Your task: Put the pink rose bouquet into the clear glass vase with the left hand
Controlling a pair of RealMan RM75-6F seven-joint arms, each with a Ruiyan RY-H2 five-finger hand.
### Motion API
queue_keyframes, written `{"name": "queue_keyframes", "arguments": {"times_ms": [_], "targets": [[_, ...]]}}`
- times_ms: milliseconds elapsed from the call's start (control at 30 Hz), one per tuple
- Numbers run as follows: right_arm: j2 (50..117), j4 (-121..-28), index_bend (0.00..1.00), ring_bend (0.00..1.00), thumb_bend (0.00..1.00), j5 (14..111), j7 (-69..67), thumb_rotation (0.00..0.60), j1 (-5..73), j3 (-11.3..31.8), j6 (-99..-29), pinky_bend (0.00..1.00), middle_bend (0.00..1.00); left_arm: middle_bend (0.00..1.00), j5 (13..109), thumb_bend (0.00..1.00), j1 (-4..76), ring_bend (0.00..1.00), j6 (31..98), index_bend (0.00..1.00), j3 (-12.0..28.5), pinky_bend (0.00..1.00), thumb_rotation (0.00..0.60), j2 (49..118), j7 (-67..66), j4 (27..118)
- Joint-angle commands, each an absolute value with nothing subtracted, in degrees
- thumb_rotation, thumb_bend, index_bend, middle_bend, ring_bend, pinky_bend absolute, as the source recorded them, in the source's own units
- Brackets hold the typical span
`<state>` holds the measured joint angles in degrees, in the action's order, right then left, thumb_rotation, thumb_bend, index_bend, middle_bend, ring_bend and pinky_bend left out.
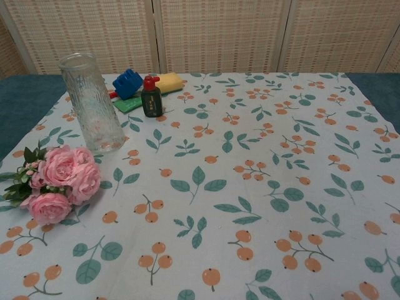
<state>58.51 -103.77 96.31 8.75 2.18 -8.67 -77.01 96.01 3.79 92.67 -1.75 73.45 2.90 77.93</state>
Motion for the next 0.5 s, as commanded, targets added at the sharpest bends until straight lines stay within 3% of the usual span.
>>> {"name": "queue_keyframes", "arguments": {"times_ms": [33,233,500], "targets": [[58.5,-103.8,0.00,0.00,0.21,96.4,8.7,0.600,2.2,-8.7,-77.0,0.00,0.00,0.15,96.2,0.41,3.9,0.08,92.5,0.01,-1.9,0.15,0.600,73.5,3.3,78.0],[58.2,-103.8,0.00,0.00,0.21,96.6,8.1,0.600,2.0,-8.6,-77.7,0.00,0.00,0.06,96.4,0.38,5.5,0.06,89.2,0.00,-2.7,0.17,0.600,74.5,8.6,79.6],[58.0,-103.7,0.00,0.00,0.21,96.3,7.7,0.600,2.2,-8.5,-77.5,0.00,0.00,0.00,91.9,0.36,15.1,0.00,72.0,0.00,-0.6,0.15,0.600,75.3,11.3,85.2]]}}
